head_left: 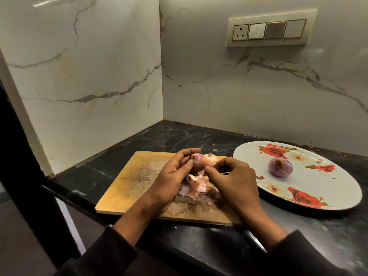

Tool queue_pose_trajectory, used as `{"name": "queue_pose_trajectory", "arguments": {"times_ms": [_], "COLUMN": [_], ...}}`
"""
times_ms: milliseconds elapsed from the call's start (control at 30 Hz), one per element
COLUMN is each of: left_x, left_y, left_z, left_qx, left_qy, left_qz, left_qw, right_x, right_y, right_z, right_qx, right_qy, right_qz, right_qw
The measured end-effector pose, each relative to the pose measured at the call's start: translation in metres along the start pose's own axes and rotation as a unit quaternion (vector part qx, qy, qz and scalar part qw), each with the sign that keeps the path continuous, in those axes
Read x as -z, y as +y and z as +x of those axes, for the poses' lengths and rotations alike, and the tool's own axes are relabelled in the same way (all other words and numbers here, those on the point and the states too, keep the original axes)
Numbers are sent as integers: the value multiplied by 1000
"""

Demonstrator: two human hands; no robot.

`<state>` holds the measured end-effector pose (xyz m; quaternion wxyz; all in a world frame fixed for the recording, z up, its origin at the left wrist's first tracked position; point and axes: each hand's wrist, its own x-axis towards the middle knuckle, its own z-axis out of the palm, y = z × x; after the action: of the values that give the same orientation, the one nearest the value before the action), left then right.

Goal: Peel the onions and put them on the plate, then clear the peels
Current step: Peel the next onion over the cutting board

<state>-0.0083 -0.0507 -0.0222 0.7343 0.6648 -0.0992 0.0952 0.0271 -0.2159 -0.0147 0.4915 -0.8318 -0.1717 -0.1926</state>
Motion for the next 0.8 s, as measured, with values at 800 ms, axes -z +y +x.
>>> {"name": "queue_pose_trajectory", "arguments": {"times_ms": [800], "left_x": [2], "left_y": [-3], "left_z": [2], "left_qx": [5], "left_qy": [-31], "left_qz": [21], "left_qw": [999], "right_x": [0], "right_y": [4], "right_z": [-1], "right_qx": [36], "right_qy": [-16], "right_qz": [127], "right_qw": [991]}}
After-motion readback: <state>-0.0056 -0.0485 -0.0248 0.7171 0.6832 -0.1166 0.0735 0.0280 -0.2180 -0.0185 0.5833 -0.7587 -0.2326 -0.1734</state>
